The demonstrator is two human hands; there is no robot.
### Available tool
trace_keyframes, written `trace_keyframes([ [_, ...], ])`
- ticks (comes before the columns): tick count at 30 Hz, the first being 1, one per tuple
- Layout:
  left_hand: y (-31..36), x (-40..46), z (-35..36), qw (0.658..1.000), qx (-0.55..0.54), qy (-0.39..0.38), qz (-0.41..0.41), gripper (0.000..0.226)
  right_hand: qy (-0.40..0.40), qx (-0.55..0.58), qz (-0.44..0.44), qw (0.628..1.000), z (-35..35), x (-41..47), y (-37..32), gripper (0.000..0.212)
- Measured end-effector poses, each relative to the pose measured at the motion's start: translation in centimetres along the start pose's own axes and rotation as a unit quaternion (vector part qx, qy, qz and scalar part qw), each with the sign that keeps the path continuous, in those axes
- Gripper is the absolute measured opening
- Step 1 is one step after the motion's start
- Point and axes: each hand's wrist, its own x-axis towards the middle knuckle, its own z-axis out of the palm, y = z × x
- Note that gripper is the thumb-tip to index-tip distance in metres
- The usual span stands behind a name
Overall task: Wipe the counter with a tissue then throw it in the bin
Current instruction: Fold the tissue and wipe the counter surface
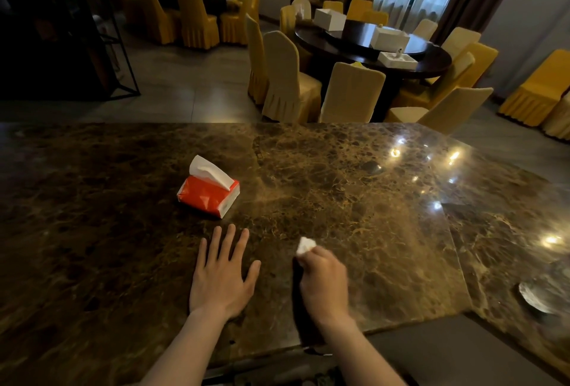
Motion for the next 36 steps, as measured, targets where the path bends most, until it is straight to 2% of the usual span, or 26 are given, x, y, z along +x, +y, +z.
trace_keyframes([
  [4, 0.0, 0.0, 0.0, 1.000, 0.009, -0.001, 0.006, 0.075, -0.064, 0.033, -0.114, 0.991, 1.6, -1.8, -2.7, 0.023],
  [7, -0.2, 0.0, 0.0, 1.000, 0.003, 0.002, 0.006, 0.076, -0.089, 0.019, -0.137, 0.986, 0.4, -0.9, -1.1, 0.021],
  [9, -0.2, -0.1, 0.0, 1.000, -0.005, 0.004, 0.010, 0.076, -0.068, -0.014, -0.094, 0.993, -0.8, 0.4, 0.7, 0.025],
  [14, -0.2, -0.1, 0.1, 1.000, -0.006, 0.005, 0.008, 0.073, 0.012, -0.043, 0.079, 0.996, -3.0, 3.2, 4.8, 0.029],
  [17, -0.1, 0.0, 0.1, 1.000, -0.003, 0.009, 0.004, 0.075, 0.037, -0.028, 0.071, 0.996, -2.2, 2.9, 4.1, 0.027],
  [19, -0.2, 0.0, 0.1, 1.000, -0.002, 0.004, 0.007, 0.075, 0.026, 0.056, 0.057, 0.996, -1.4, 2.6, 3.4, 0.028],
  [21, -0.2, 0.1, 0.2, 1.000, 0.003, 0.006, 0.004, 0.074, -0.004, 0.194, 0.101, 0.976, -1.4, 2.9, 3.1, 0.027],
  [23, -0.2, 0.1, 0.2, 1.000, 0.002, 0.004, 0.004, 0.074, -0.002, 0.322, 0.206, 0.924, -1.8, 3.9, 3.5, 0.023],
  [25, -0.2, 0.1, 0.3, 1.000, -0.002, 0.007, 0.005, 0.075, 0.009, 0.381, 0.303, 0.873, -2.2, 4.6, 4.3, 0.018],
  [26, -0.2, 0.1, 0.3, 1.000, -0.001, 0.009, 0.005, 0.075, 0.018, 0.365, 0.323, 0.873, -2.4, 4.8, 4.7, 0.017],
  [28, -0.2, 0.1, 0.3, 1.000, -0.005, 0.010, 0.003, 0.076, 0.060, 0.260, 0.302, 0.915, -3.0, 4.8, 5.5, 0.017],
  [30, -0.1, 0.1, 0.3, 1.000, -0.013, 0.012, 0.004, 0.076, 0.107, 0.108, 0.221, 0.963, -3.5, 4.3, 6.2, 0.019],
  [32, -0.2, 0.0, 0.2, 1.000, -0.017, 0.016, 0.006, 0.076, 0.112, -0.007, 0.132, 0.985, -3.2, 3.5, 6.5, 0.019],
  [36, -0.3, 0.1, 0.4, 1.000, -0.013, 0.017, 0.006, 0.076, 0.058, -0.007, 0.035, 0.998, -2.2, 2.6, 5.8, 0.020],
])
